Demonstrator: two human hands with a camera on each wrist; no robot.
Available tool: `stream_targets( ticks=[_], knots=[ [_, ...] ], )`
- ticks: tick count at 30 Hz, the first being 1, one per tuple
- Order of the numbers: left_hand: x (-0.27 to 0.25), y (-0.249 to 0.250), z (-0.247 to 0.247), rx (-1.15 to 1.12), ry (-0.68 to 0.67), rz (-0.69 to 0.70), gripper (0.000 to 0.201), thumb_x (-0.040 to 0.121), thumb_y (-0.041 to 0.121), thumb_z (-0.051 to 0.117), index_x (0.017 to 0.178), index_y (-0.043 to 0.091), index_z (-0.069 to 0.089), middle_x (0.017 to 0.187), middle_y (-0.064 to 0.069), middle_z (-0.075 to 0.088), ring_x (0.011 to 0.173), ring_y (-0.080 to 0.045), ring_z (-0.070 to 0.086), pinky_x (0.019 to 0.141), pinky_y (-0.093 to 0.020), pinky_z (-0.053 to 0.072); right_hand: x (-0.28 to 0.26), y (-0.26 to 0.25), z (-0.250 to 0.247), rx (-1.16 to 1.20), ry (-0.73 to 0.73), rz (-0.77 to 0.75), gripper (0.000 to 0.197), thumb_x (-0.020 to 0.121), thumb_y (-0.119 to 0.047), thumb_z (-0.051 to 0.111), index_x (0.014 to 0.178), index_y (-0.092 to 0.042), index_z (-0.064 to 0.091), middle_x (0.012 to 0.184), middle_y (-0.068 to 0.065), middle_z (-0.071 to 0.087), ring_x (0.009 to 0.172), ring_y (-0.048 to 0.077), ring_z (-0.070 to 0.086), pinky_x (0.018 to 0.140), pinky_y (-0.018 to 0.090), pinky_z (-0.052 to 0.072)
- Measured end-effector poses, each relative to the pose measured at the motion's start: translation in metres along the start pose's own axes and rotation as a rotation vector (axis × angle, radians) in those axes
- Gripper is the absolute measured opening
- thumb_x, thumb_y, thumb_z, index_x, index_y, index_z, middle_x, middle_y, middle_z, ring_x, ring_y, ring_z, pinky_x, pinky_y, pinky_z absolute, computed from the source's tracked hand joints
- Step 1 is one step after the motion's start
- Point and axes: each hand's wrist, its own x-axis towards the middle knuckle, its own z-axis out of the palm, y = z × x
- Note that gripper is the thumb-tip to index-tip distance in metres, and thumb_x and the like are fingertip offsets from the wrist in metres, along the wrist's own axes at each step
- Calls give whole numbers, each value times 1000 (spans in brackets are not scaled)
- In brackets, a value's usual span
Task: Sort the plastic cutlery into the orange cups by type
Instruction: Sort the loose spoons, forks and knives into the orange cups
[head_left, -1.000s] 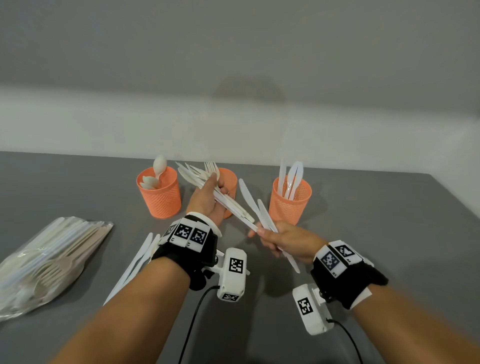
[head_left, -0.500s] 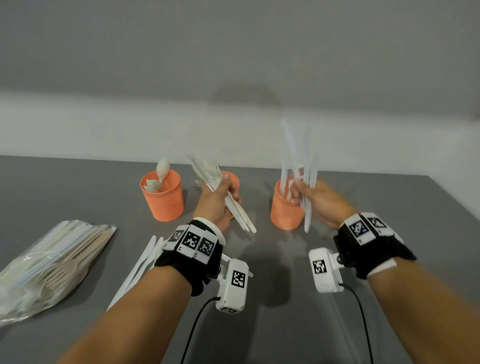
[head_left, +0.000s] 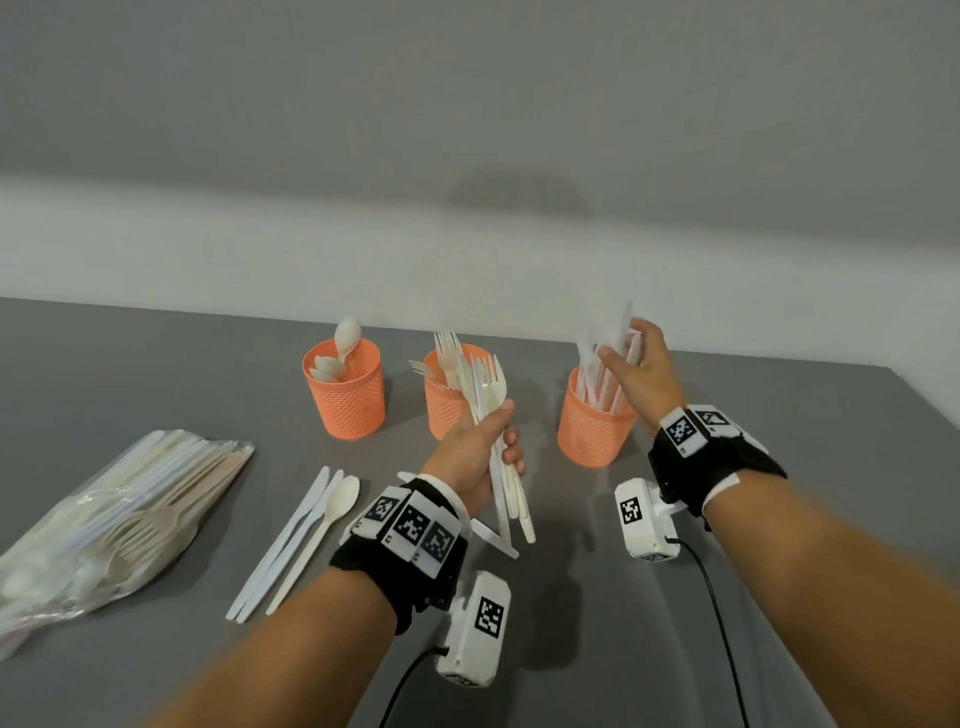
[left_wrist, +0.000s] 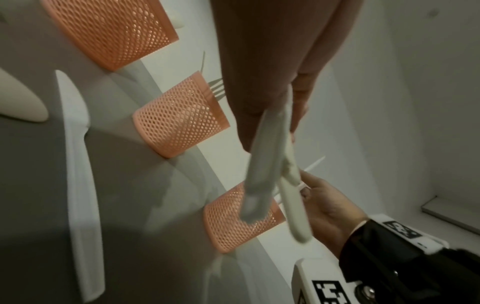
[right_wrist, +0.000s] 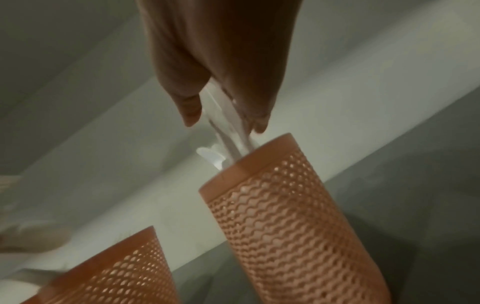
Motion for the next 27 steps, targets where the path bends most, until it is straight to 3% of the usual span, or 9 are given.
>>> stream_targets(
  ticks=[2,5,8,10,12,17,20,23,27],
  knots=[
    [-1,0,1,-17,-3,-11,9,96,19,47,104,18,43,53,3,37,39,-8,36,48,-24,39,-6,-11,-2,-79,115,-155,57,83,-14,64,133,-10,37,131,12,41,121,19,43,100,27,35],
    [3,0,4,-32,8,27,6,96,20,46,100,17,42,53,4,37,39,-6,37,49,-22,40,-27,-42,3,-116,182,-425,37,80,-6,64,115,-8,53,110,5,46,97,7,49,87,17,38],
    [10,3,4,-46,37,75,21,96,21,46,112,11,38,66,-5,47,43,-7,47,49,-22,45,-59,-66,14,-65,-234,-387,12,78,-2,65,81,-13,64,74,-4,56,61,-5,49,64,6,38],
    [12,5,5,-88,50,98,43,96,23,46,132,4,33,110,-26,58,66,-15,65,57,-26,54,-79,-70,23,-197,-544,-260,11,76,-10,72,78,-17,64,60,-9,55,48,-4,47,55,6,37],
    [11,9,7,-70,67,105,58,95,29,47,144,7,24,135,-29,45,86,-25,67,63,-29,57,-90,-69,30,-274,-636,-214,15,74,-16,75,84,-14,63,57,-9,54,44,-3,47,53,7,37],
    [5,8,12,-115,-61,116,51,100,21,34,147,13,19,119,-20,55,85,-17,66,67,-24,57,-90,-64,33,-277,-571,-169,9,80,-6,62,71,-5,59,63,9,48,60,19,44,61,29,37],
    [3,8,11,-70,-75,126,42,100,10,31,142,9,30,116,-17,53,91,-22,61,68,-27,59,-86,-61,31,-225,-590,-91,14,85,-7,55,82,5,58,62,7,48,56,16,44,54,26,36],
    [3,11,7,1,-19,123,25,98,6,36,121,1,46,96,-17,59,84,-28,61,79,-42,56,-87,-55,28,-60,-631,75,18,91,-11,49,100,1,59,58,1,49,47,9,43,41,19,34],
    [4,15,4,9,50,125,16,96,-1,39,108,7,46,79,-6,54,72,-16,63,73,-31,55,-82,-60,16,37,-584,65,9,93,-9,48,89,-10,57,59,4,48,45,12,42,37,18,34]
  ],
)
